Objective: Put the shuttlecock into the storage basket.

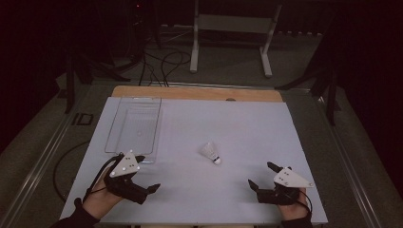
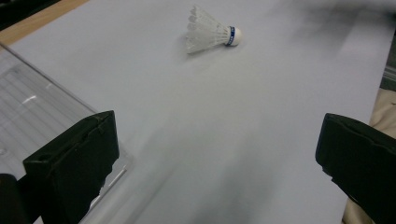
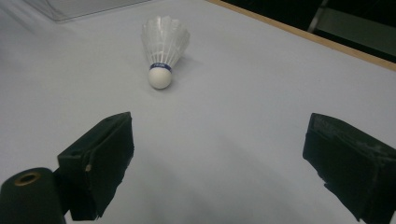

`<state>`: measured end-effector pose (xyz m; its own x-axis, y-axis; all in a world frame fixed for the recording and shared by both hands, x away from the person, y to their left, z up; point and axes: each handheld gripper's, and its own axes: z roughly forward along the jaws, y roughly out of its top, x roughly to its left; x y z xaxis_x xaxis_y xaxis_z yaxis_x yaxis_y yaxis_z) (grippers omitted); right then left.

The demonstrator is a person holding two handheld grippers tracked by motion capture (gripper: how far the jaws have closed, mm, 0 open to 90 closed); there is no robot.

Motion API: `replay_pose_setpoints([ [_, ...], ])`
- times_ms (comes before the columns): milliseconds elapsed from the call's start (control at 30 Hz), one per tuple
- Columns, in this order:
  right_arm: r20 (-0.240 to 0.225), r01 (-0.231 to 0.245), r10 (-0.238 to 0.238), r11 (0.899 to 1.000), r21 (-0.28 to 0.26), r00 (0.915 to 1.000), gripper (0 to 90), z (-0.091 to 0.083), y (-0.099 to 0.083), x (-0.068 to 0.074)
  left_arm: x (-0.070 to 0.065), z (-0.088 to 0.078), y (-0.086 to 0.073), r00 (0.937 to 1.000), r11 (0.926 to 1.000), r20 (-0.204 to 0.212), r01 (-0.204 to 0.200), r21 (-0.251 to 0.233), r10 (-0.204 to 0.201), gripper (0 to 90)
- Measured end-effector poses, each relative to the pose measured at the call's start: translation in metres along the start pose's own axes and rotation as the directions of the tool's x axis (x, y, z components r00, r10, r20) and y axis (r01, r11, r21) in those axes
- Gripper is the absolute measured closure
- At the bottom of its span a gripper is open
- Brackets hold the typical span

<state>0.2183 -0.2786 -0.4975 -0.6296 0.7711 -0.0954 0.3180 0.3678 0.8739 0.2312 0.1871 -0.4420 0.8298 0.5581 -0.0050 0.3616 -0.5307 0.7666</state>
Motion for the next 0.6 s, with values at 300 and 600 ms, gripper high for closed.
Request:
replay_pose_setpoints([
  [300,-0.001,0.000,0.000,1.000,0.001,1.0000,8.8,0.000,0.000,0.000,-0.001,0.006,0.003,0.9999,0.9982,0.013,-0.009,0.059,0.008,0.2],
  [600,-0.011,-0.003,0.003,1.000,0.009,0.9999,8.8,0.001,0.000,0.000,-0.005,0.013,0.011,0.9988,0.9919,0.044,-0.030,0.124,0.024,0.2],
])
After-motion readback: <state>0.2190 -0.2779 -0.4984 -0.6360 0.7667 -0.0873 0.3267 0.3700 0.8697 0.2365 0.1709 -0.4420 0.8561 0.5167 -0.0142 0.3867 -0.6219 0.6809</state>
